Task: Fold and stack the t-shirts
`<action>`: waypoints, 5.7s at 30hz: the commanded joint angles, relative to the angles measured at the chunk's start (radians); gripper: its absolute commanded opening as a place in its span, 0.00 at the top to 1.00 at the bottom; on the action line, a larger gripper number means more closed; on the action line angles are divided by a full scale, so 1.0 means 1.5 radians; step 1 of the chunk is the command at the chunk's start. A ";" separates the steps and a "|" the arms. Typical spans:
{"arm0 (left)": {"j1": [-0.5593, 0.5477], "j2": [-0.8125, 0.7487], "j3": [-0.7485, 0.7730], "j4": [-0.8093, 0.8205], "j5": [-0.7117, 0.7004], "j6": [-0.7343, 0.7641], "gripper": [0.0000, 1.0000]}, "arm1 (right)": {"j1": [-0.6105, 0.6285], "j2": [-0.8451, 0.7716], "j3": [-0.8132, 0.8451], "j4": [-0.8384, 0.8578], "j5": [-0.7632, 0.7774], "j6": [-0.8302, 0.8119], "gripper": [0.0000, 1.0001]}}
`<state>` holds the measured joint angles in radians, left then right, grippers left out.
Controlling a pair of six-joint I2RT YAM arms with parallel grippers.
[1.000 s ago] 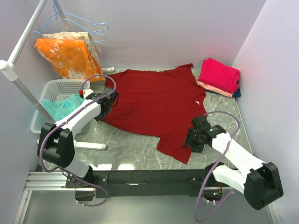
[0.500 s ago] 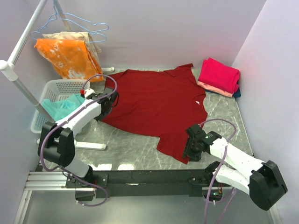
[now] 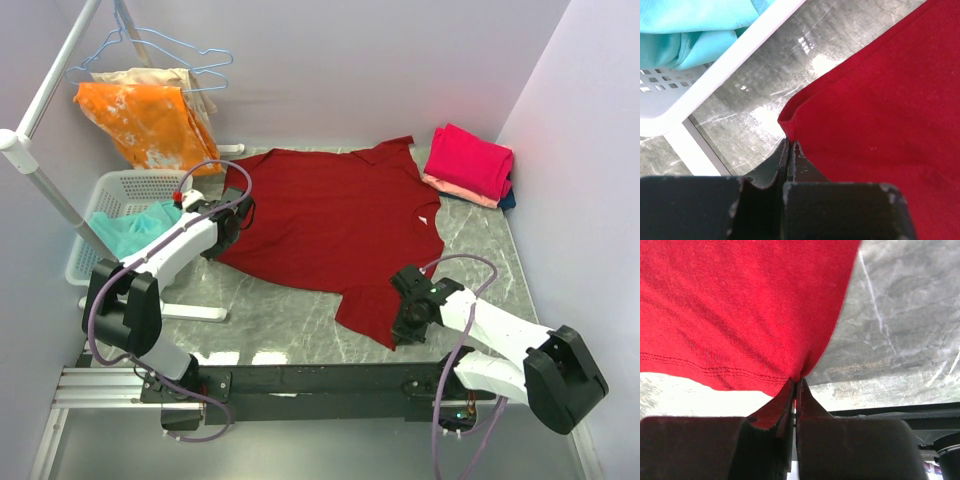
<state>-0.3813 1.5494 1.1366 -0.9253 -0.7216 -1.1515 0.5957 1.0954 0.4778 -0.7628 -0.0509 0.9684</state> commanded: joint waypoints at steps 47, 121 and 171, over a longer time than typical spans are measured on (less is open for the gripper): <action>-0.113 -0.024 0.003 -0.191 -0.108 -0.151 0.99 | 0.008 -0.166 0.375 -0.313 0.306 0.075 1.00; -0.002 0.259 0.215 -0.012 -0.047 0.108 0.02 | -0.297 0.441 0.647 -0.035 0.120 -0.263 0.52; -0.014 0.332 0.070 -0.159 -0.128 0.097 0.01 | -0.337 0.543 0.503 -0.104 0.264 -0.307 0.50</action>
<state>-0.4034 1.9934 1.2755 -1.0664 -0.9504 -1.0336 0.1215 1.9095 1.2865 -0.8581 0.1917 0.5060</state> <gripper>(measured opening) 0.987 0.499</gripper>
